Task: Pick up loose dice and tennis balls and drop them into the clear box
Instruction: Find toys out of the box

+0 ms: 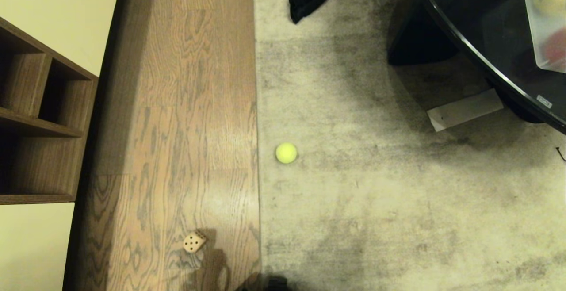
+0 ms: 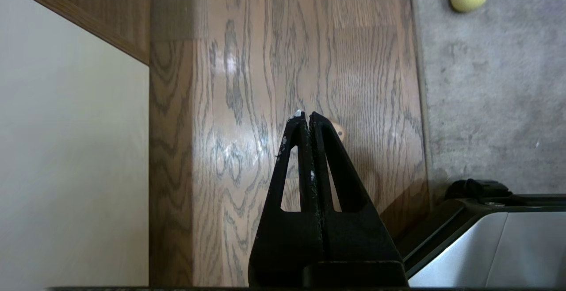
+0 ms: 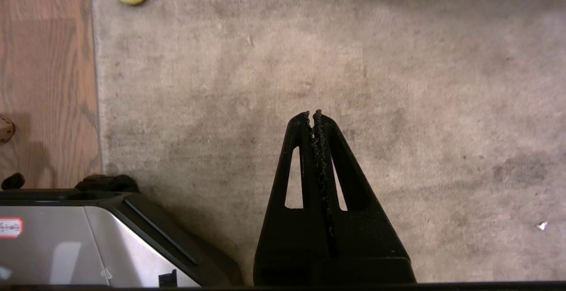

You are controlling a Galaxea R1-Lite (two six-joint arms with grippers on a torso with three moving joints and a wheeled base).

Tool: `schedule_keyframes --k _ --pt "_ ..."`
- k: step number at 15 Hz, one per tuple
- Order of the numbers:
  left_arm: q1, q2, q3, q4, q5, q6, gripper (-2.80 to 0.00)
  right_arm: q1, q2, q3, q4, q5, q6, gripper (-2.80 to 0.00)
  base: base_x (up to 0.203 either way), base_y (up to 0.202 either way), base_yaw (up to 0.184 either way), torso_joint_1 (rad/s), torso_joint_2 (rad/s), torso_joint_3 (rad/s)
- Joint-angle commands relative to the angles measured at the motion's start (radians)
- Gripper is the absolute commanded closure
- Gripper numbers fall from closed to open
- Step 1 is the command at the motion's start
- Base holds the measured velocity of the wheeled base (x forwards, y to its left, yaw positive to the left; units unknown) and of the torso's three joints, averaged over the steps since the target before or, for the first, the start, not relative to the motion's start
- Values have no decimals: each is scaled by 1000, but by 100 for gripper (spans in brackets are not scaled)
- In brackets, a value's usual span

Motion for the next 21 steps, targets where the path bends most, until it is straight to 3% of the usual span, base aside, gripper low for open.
schedule_keyframes --k 1,21 --pt "-1 1 2 0 0 -1 0 2 0 0 0 -1 0 0 0 0 0 7 -2 -202" --pt "0 1 2 0 0 -5 0 0 0 2 0 0 0 0 0 0 0 2 2 -196"
